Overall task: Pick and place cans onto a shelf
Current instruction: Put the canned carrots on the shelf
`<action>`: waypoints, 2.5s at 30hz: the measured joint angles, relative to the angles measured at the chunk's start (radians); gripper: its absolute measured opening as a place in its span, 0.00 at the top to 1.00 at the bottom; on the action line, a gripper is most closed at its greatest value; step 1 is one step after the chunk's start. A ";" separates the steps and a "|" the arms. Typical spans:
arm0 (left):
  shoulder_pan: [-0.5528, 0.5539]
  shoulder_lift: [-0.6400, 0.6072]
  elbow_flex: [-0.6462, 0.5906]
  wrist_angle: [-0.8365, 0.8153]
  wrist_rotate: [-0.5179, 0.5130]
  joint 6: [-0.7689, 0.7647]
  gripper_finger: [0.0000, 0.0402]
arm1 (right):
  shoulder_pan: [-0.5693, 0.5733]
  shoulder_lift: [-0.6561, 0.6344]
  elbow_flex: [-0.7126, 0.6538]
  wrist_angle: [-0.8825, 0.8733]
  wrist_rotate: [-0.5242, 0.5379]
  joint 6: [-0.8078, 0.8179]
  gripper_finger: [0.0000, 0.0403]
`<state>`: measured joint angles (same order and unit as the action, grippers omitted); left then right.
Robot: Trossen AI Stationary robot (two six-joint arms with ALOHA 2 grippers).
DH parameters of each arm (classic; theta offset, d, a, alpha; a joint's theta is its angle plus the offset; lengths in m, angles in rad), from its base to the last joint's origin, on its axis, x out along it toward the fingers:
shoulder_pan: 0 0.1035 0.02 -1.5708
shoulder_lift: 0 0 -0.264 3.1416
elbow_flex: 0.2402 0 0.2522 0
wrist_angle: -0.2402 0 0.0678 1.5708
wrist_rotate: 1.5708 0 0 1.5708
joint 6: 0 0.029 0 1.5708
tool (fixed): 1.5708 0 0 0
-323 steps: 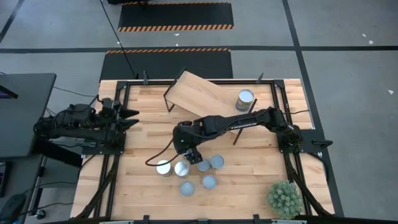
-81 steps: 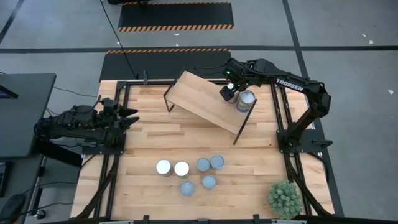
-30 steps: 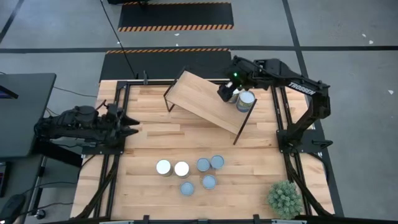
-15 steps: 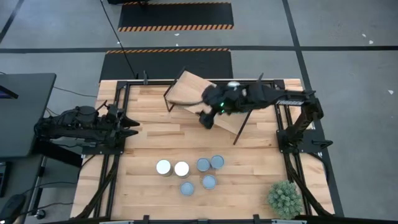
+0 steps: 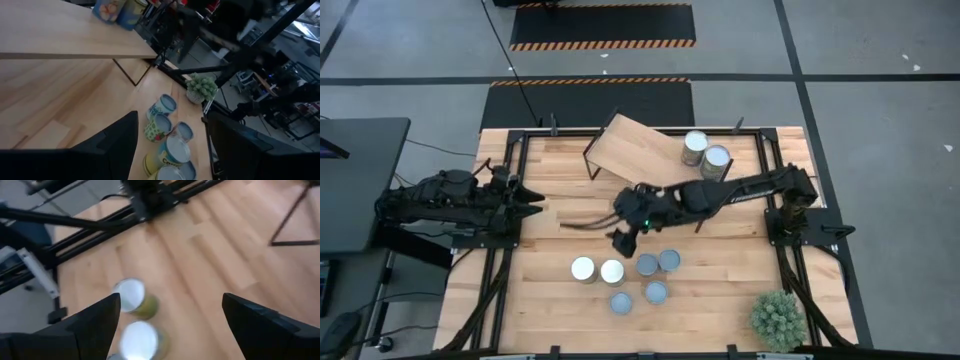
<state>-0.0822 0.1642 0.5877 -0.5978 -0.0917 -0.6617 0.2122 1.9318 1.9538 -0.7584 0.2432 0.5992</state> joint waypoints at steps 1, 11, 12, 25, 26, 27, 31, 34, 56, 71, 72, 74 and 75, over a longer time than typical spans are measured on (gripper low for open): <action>0.000 0.000 0.000 0.001 0.000 0.001 0.39 | 0.013 0.014 0.015 0.000 0.000 0.003 0.12; 0.000 0.000 0.000 -0.003 0.000 0.097 0.39 | 0.128 0.225 0.149 -0.008 0.004 -0.103 0.12; 0.000 0.000 0.000 -0.006 0.000 0.097 0.39 | 0.134 0.239 0.152 -0.007 0.005 -0.104 0.12; 0.000 0.000 0.000 -0.005 0.000 0.074 0.39 | 0.147 0.337 0.149 -0.010 0.023 -0.285 0.11; 0.000 0.000 0.000 -0.006 0.000 0.074 0.39 | 0.142 0.339 0.149 -0.012 0.017 -0.286 0.10; 0.000 0.000 0.000 -0.006 0.000 0.073 0.39 | 0.136 0.341 0.148 -0.021 -0.003 -0.287 0.09; 0.000 0.000 0.000 -0.010 0.000 0.073 0.39 | 0.116 0.344 0.147 -0.014 -0.049 -0.289 0.02; 0.000 0.000 0.000 -0.014 0.000 0.079 0.39 | 0.107 0.344 0.147 -0.015 -0.048 -0.288 0.02; 0.000 0.000 0.000 -0.034 0.000 0.082 0.39 | 0.125 0.342 0.116 -0.022 -0.026 -0.432 0.01; 0.000 0.000 0.000 -0.054 0.003 0.080 0.39 | 0.098 0.341 0.047 0.072 -0.104 -0.475 0.01; 0.000 0.000 0.000 -0.054 0.005 0.079 0.39 | 0.098 0.341 0.043 0.069 -0.101 -0.481 0.01; 0.000 0.000 0.000 -0.054 0.007 0.079 0.39 | 0.098 0.341 0.038 0.075 -0.102 -0.489 0.01; 0.000 0.000 0.000 -0.054 0.007 0.079 0.39 | 0.098 0.341 0.035 0.076 -0.104 -0.490 0.01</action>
<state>-0.0822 0.1642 0.5877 -0.6521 -0.0849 -0.5823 0.3103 2.2726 1.9887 -0.6823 0.1390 0.1089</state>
